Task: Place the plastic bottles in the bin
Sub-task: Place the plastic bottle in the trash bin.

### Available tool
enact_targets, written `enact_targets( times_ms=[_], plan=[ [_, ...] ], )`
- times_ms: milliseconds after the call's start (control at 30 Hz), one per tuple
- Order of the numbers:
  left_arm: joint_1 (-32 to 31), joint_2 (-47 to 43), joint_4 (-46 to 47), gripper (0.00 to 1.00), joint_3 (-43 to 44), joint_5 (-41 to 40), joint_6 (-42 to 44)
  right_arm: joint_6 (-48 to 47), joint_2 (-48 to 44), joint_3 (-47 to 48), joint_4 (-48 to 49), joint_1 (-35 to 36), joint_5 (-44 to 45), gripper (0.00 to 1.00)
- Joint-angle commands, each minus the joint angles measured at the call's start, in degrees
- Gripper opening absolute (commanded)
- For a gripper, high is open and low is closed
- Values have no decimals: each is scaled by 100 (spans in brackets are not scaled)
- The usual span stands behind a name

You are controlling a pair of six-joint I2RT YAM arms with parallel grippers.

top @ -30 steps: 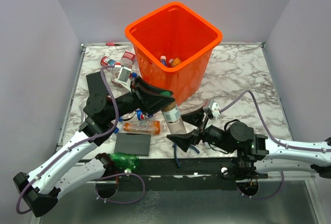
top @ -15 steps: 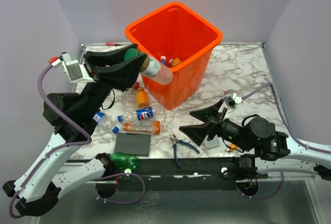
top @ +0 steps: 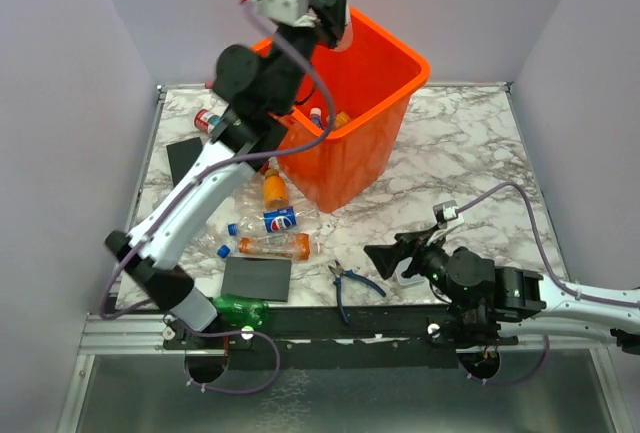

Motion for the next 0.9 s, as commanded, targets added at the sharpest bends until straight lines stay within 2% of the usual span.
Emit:
enact_targets(
  times_ms=[0, 167, 267, 367, 633, 667, 700, 733, 767, 833, 867],
  plan=[
    [162, 985, -1317, 0, 637, -1038, 723, 949, 21, -247, -605, -6, 802, 100],
    [569, 1392, -1919, 0, 676, -464, -303, 1597, 169, -592, -413, -7, 1043, 100],
    [678, 1512, -2223, 0, 565, -180, -571, 2004, 84, -839, -214, -1, 1221, 100],
    [751, 1602, -2645, 0, 540, -187, -785, 1608, 36, -917, 30, -1, 937, 100],
    [1033, 1420, -2728, 2, -186, -183, -930, 2155, 691, -387, -1026, -9, 1541, 100],
    [1064, 1394, -2724, 12, -250, -75, -972, 2184, 766, -298, -1233, -8, 1638, 100],
    [1081, 1365, -2726, 28, -298, 55, -992, 2130, 826, -207, -1363, -8, 1720, 100],
    [1084, 1314, -2724, 50, -324, 201, -994, 1891, 848, -148, -1373, -10, 1748, 100],
    [1090, 1269, -2717, 67, -338, 339, -973, 1706, 840, -126, -1366, -3, 1765, 100],
    [1085, 1161, -2722, 91, -294, 474, -976, 1484, 746, -104, -1381, -10, 1813, 100],
    [1084, 1104, -2711, 98, -266, 493, -981, 1435, 667, -110, -1396, -9, 1848, 100]
  ],
)
